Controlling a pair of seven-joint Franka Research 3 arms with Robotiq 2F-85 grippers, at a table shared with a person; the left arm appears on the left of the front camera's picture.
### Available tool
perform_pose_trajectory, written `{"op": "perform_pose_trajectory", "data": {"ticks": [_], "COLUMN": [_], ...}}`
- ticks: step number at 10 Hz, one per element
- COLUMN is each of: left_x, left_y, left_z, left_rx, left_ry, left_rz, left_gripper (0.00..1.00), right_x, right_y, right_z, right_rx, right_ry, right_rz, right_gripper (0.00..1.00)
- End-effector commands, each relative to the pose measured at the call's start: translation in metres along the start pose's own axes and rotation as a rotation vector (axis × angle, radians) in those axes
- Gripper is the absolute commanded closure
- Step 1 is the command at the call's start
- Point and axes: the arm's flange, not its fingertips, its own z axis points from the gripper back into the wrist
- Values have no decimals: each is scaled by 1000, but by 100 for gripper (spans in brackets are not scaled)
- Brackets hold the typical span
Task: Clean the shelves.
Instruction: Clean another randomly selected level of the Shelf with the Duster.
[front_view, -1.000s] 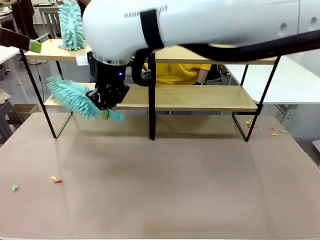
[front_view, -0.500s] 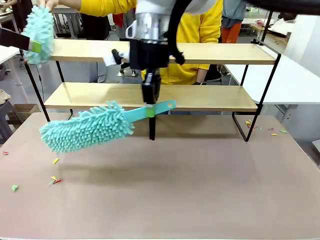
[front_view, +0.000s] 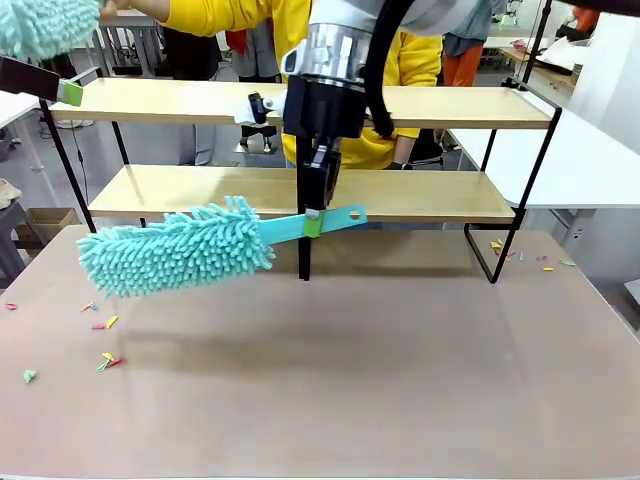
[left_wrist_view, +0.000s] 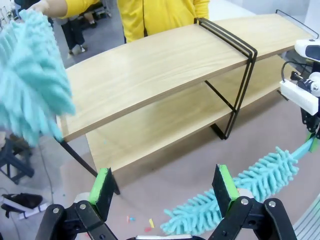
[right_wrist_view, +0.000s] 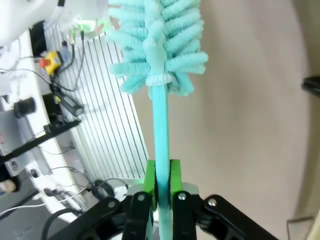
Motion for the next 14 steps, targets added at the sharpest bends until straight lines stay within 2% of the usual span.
{"op": "perform_pose_trajectory", "data": {"ticks": [1,2,4,5,6,7,9,10,11,12,13,14], "left_x": [-1,-1,-1,-1,-1,-1,-1,-1,-1,-1,-1,-1], "left_y": [0,0,0,0,0,0,0,0,0,0,0,0], "left_z": [0,0,0,0,0,0,0,0,0,0,0,0], "left_rx": [6,6,6,6,6,6,6,6,6,6,6,6], "left_ry": [-4,-4,-4,-4,-4,-4,-4,-4,-4,-4,-4,-4], "left_rz": [0,0,0,0,0,0,0,0,0,0,0,0], "left_gripper": [0,0,0,0,0,0,0,0,0,0,0,0], "right_x": [-77,-124,-234,-282,-312,-239,-239,-284,-296,-347,-406,-462], "right_y": [11,16,39,53,64,37,37,58,53,62,76,89], "right_z": [18,29,44,41,32,53,53,42,50,78,101,119], "right_rx": [3,47,58,45,40,67,67,67,28,9,-30,-96], "right_ry": [-60,-78,-203,-239,-289,-175,-175,-223,-307,-395,-432,-515], "right_rz": [-55,-93,-180,-262,-400,-218,-218,-264,-301,-333,-333,-353], "right_gripper": [87,87,87,87,87,87,87,87,87,87,87,87]}}
